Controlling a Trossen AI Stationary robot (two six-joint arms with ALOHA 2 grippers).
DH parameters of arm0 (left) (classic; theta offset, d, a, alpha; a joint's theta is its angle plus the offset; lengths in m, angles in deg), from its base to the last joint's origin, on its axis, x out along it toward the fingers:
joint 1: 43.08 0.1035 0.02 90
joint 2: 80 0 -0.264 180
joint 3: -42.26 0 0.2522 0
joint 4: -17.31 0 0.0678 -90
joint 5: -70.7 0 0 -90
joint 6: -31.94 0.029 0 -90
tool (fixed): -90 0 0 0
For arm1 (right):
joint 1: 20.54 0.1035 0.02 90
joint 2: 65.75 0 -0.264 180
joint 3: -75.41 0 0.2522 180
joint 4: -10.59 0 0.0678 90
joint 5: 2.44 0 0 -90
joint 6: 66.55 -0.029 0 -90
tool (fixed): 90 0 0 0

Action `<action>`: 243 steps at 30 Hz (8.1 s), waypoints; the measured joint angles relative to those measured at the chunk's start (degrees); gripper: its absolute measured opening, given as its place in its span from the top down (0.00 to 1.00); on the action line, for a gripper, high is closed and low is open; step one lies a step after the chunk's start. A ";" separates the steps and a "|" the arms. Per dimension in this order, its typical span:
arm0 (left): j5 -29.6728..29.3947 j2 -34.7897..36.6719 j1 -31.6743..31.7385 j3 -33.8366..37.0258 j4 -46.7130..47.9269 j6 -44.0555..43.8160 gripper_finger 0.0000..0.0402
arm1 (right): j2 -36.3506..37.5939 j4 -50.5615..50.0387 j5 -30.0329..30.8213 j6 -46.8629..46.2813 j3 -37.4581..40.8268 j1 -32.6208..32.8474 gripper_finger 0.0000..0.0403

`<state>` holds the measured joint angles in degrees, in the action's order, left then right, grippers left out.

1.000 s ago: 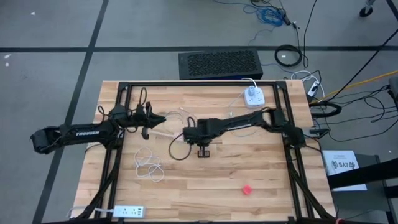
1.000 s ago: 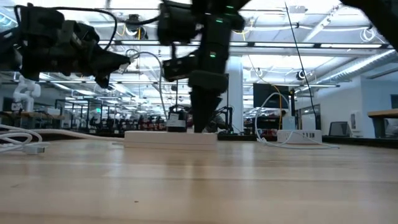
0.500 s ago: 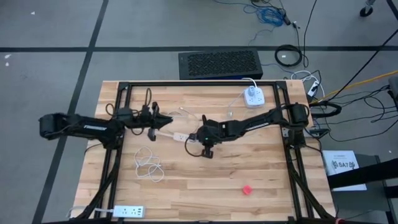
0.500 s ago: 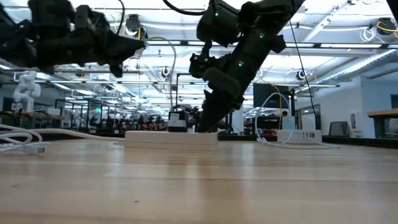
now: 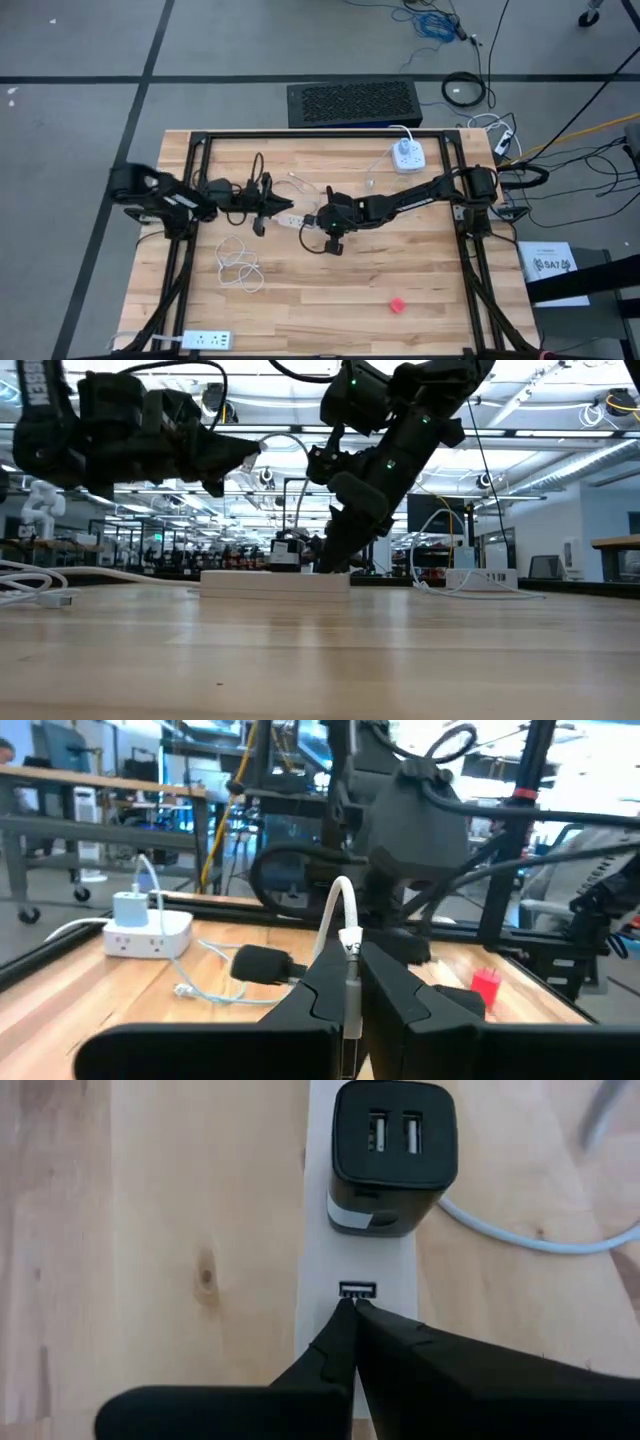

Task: Insert USB
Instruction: Insert the white charger cable into the black charger adapter

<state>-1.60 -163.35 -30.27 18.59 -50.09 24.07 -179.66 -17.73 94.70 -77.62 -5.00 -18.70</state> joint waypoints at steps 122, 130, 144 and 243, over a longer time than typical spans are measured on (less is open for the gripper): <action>1.90 -31.83 -2.29 -15.82 -8.45 3.86 0.96 | 3.81 -3.80 0.56 2.55 1.72 -0.98 1.00; 0.73 -31.45 -2.39 -16.17 -3.36 5.56 1.00 | 3.83 -4.40 1.61 2.74 1.68 -0.96 1.00; 1.72 -28.42 -2.22 -15.77 -0.37 5.30 0.89 | 3.83 -4.38 1.76 2.76 1.70 -0.98 1.00; -16.22 -9.40 -5.68 -15.96 53.56 11.26 1.00 | 11.83 -33.51 -17.01 -8.07 2.05 2.84 0.64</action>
<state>-17.82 -172.75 -35.95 2.63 3.47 35.33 -167.83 -51.24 77.69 -85.69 -2.95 -15.85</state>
